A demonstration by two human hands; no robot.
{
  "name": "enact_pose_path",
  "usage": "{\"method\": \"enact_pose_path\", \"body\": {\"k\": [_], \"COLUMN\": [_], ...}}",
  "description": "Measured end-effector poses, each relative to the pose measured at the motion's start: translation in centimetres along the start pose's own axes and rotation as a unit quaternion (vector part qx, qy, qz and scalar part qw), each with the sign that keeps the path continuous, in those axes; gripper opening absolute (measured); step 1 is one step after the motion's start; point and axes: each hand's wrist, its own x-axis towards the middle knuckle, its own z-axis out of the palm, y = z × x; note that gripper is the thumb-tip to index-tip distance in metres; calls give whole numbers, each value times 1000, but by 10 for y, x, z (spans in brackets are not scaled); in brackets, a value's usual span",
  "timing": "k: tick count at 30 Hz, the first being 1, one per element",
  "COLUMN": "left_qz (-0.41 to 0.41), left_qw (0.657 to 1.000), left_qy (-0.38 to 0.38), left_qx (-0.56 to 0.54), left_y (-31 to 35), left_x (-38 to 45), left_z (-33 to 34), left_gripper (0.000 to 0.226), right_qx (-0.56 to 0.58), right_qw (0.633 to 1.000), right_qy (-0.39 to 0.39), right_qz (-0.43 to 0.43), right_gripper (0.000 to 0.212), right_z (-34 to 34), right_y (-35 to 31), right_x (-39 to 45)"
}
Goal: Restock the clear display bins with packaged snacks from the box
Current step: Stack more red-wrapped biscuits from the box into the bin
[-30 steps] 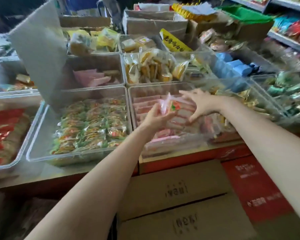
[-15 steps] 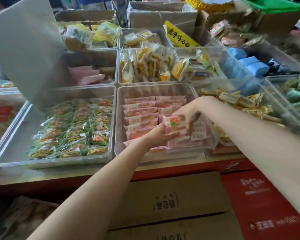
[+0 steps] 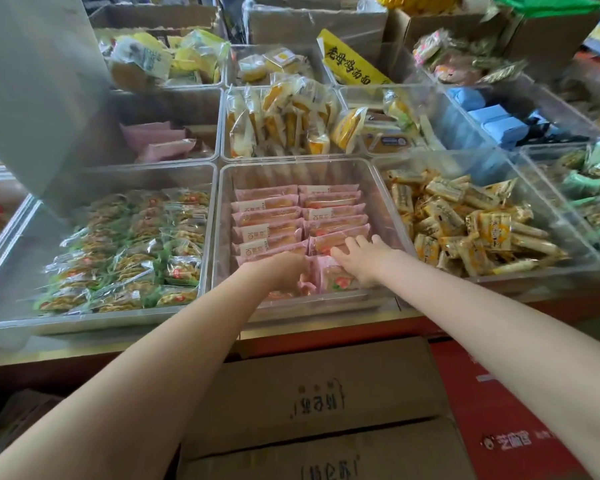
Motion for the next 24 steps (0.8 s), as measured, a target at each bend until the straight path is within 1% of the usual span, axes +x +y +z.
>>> {"method": "enact_pose_path", "body": {"k": [1, 2, 3, 4, 6, 7, 8, 9, 11, 13, 15, 17, 18, 19, 21, 23, 24], "left_qz": [-2, -7, -17, -30, -62, -80, -96, -105, -106, -107, -98, -88, -80, -73, -62, -64, -68], "left_qw": [1000, 999, 994, 982, 941, 932, 933, 944, 972, 983, 986, 985, 985, 984, 986, 988, 989], "left_qy": [10, 17, 16, 5, -13, 5, 40, 77, 124, 134, 135, 148, 155, 160, 155, 141, 135], "left_qx": [-11, -45, -104, -185, -331, -354, -346, -303, -168, -65, -4, 17, 12, 4, -8, -1, -1], "left_y": [0, 1, 3, 6, 9, 10, 10, 11, 13, 17, 23, 25, 25, 26, 27, 29, 29], "left_x": [-1, -2, -4, -7, -6, -2, 3, 8, 19, 30, 35, 37, 38, 38, 37, 36, 36], "left_z": [1, 0, -3, -8, -19, -21, -20, -19, -15, -13, -16, -22, -26, -29, -32, -32, -32], "left_gripper": [27, 28, 31, 33, 36, 38, 38, 34, 23, 17, 14, 13, 13, 13, 12, 13, 15], "right_qx": [65, 146, 219, 259, 257, 242, 220, 189, 131, 136, 159, 180, 178, 153, 78, 81, 101], "right_qw": [997, 983, 963, 949, 955, 962, 970, 979, 990, 989, 985, 981, 980, 984, 994, 995, 993], "right_qy": [-53, -112, -158, -176, -144, -118, -95, -76, -50, -47, -54, -66, -74, -78, -57, -13, -9], "right_qz": [-3, -7, -15, -24, -40, -40, -37, -33, -27, -39, -43, -36, -40, -44, -60, -60, -66], "right_gripper": [69, 75, 79, 81, 78, 76, 74, 73, 71, 68, 65, 61, 60, 60, 59, 67, 73], "right_z": [-6, -14, -22, -29, -34, -33, -31, -29, -28, -28, -26, -24, -22, -19, -12, -6, -4], "right_y": [5, 12, 19, 25, 27, 24, 20, 16, 9, 8, 10, 11, 9, 6, -2, -10, -11], "right_x": [-1, -3, -4, -8, -13, -15, -14, -14, -13, -15, -17, -17, -16, -14, -5, 5, 8]}}
